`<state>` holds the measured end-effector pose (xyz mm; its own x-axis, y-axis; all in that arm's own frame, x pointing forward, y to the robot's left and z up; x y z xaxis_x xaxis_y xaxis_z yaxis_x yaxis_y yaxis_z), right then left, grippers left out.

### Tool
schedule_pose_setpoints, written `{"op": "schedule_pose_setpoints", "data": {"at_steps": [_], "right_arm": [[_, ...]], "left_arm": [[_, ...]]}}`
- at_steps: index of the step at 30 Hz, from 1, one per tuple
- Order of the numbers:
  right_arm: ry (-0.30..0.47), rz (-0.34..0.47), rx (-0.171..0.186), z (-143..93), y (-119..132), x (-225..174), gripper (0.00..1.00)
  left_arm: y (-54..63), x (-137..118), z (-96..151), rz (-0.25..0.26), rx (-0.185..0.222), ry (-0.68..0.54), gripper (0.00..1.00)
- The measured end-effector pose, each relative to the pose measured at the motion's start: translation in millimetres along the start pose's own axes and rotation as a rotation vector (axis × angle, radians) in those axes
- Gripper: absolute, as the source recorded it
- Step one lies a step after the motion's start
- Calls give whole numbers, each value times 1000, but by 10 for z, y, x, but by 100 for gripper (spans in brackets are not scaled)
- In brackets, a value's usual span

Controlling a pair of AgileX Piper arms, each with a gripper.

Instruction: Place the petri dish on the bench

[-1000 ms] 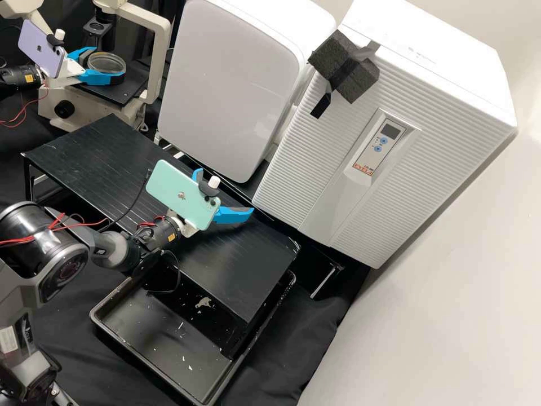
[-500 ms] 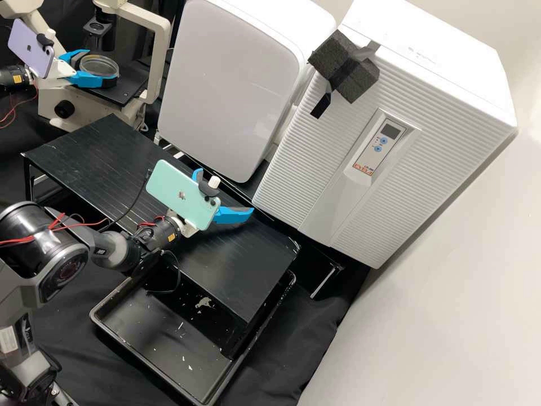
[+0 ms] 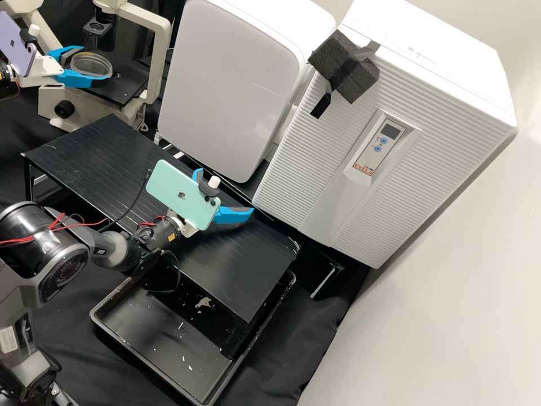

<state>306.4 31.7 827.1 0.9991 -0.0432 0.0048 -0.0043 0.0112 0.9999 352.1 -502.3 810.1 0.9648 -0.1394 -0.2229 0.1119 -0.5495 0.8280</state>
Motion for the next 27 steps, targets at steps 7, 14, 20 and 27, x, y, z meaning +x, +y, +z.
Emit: {"op": "schedule_pose_setpoints", "data": {"at_steps": [7,14,20,27], "right_arm": [[0,0,0,0,0,0,100],[0,0,0,0,0,0,100],[0,0,0,0,0,0,100],[0,0,0,0,0,0,100]], "left_arm": [[-177,30,525,-77,71,-216,0],[-375,-45,1153,-159,146,-474,0],[-486,11,1534,-186,200,-615,0],[-621,203,1812,-250,148,-653,0]]}}
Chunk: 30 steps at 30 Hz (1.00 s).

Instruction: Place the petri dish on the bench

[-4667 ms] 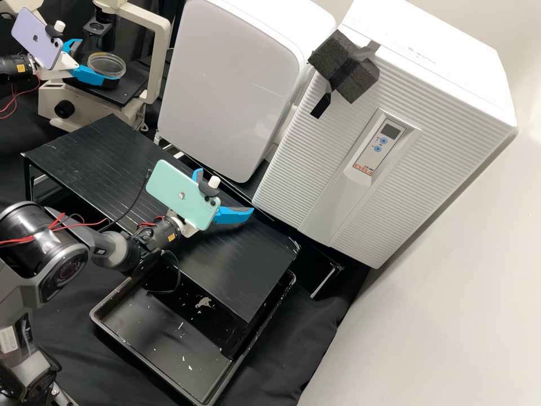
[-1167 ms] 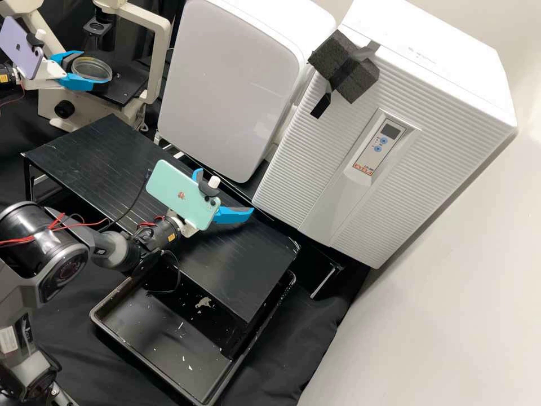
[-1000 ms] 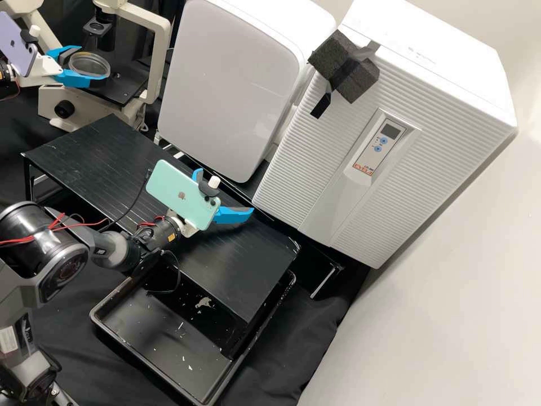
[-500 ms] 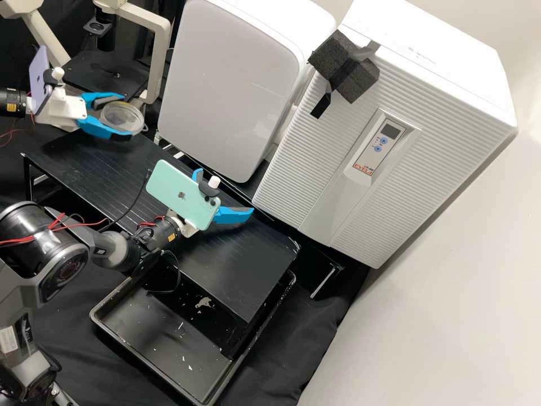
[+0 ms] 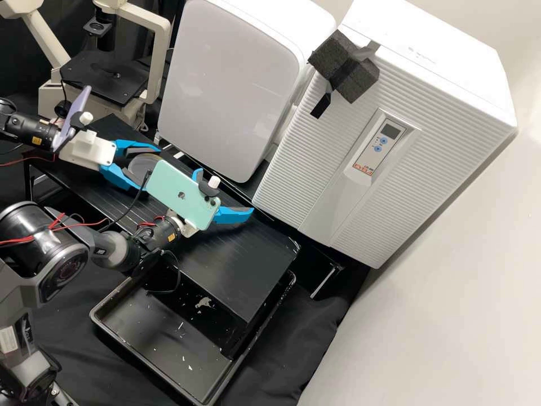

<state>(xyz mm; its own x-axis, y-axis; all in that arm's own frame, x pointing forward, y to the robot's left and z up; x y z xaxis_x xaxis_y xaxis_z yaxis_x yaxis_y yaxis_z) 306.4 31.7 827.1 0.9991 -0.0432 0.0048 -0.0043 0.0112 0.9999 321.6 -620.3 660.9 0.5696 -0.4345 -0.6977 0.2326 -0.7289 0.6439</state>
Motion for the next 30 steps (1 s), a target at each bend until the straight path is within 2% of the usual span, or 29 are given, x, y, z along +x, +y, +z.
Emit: {"op": "schedule_pose_setpoints", "data": {"at_steps": [7,12,13,30], "right_arm": [[0,0,0,0,0,0,100],[0,0,0,0,0,0,100],[0,0,0,0,0,0,100],[0,0,0,0,0,0,100]], "left_arm": [[15,246,129,-7,-11,-51,0],[38,315,185,-15,-1,-56,0],[42,319,192,-16,2,-56,100],[-2,269,74,-17,-13,-36,100]]}}
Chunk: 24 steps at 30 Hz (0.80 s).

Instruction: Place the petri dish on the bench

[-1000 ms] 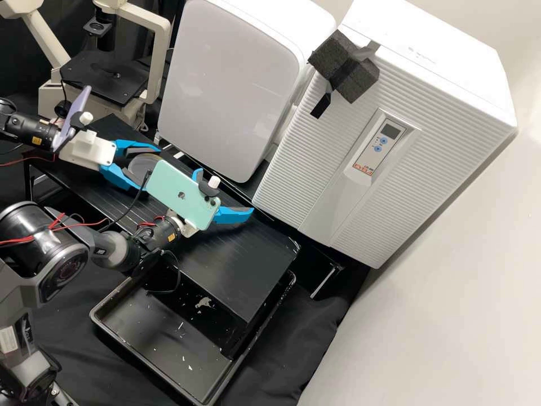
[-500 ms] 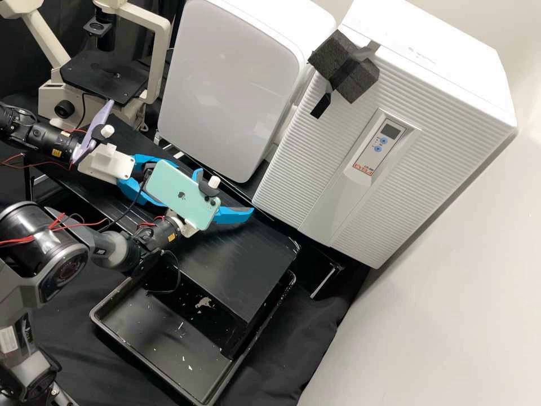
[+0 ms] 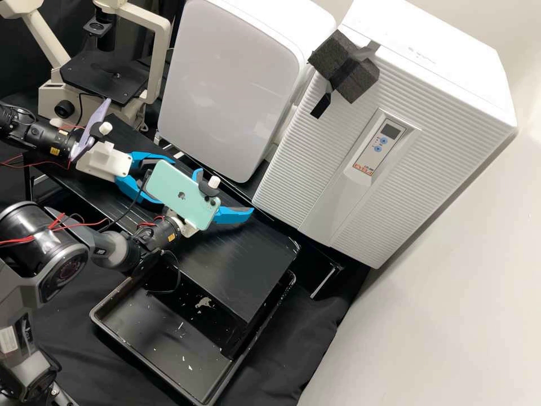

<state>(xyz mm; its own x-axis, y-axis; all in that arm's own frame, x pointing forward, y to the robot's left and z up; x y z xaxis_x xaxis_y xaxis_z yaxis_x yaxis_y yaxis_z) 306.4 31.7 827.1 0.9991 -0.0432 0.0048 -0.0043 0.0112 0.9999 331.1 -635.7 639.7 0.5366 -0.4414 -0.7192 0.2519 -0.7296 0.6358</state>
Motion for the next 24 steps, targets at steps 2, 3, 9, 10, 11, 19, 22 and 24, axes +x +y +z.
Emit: {"op": "schedule_pose_setpoints", "data": {"at_steps": [2,3,9,10,11,19,22,24], "right_arm": [[0,0,0,0,0,0,100],[0,0,0,0,0,0,100],[0,0,0,0,0,0,100],[0,0,0,0,0,0,100],[0,0,0,0,0,0,100],[0,0,0,0,0,0,100],[0,0,0,0,0,0,100],[0,0,0,0,0,0,100]], "left_arm": [[1,0,-1,1,-1,1,100],[0,-1,-1,2,-3,1,100],[-52,-51,-38,12,-30,1,100],[-77,-81,-55,17,-46,4,100],[-99,-106,-66,18,-55,6,100],[-168,-542,-60,78,2,64,100],[-213,-715,-44,148,119,134,100],[-234,-831,-80,194,173,219,100]]}}
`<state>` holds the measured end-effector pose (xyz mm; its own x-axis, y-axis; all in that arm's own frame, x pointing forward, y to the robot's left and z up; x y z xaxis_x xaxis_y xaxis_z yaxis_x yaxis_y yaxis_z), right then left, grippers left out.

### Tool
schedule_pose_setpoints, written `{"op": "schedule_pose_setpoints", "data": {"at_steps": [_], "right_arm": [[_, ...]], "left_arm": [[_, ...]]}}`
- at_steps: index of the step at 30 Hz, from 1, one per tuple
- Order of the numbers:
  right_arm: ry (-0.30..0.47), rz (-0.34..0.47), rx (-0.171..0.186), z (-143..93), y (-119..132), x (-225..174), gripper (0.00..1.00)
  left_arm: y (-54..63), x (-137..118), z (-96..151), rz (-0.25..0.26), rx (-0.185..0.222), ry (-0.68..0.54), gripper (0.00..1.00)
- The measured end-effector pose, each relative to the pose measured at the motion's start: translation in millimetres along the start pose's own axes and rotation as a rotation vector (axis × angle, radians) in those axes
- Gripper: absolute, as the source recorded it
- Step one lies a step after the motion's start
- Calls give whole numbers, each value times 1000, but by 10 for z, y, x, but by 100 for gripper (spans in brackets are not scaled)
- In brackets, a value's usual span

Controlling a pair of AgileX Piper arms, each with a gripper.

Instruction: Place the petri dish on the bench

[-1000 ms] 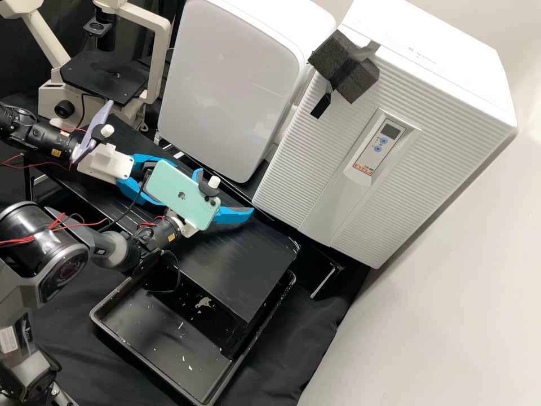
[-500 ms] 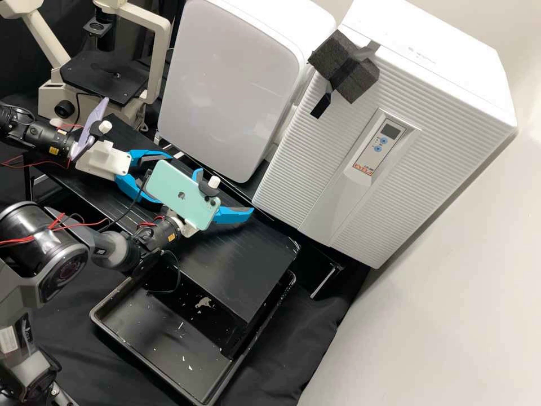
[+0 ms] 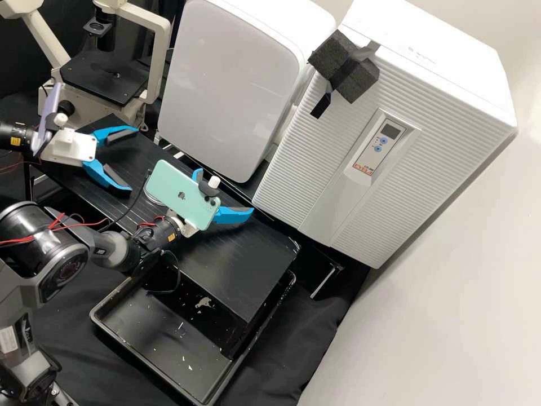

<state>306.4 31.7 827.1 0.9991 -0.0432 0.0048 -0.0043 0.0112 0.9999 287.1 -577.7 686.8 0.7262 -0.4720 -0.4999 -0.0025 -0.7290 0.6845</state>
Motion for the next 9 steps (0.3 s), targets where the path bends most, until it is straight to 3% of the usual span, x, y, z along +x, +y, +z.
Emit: {"op": "schedule_pose_setpoints", "data": {"at_steps": [2,5,7,9], "right_arm": [[0,0,0,0,0,0,100],[0,0,0,0,0,0,100],[0,0,0,0,0,0,100],[0,0,0,0,0,0,100]], "left_arm": [[-32,-89,-75,29,49,94,100],[-53,-204,-241,64,71,260,100],[-63,-275,-360,81,74,379,100],[-63,-331,-497,100,45,490,100]]}}
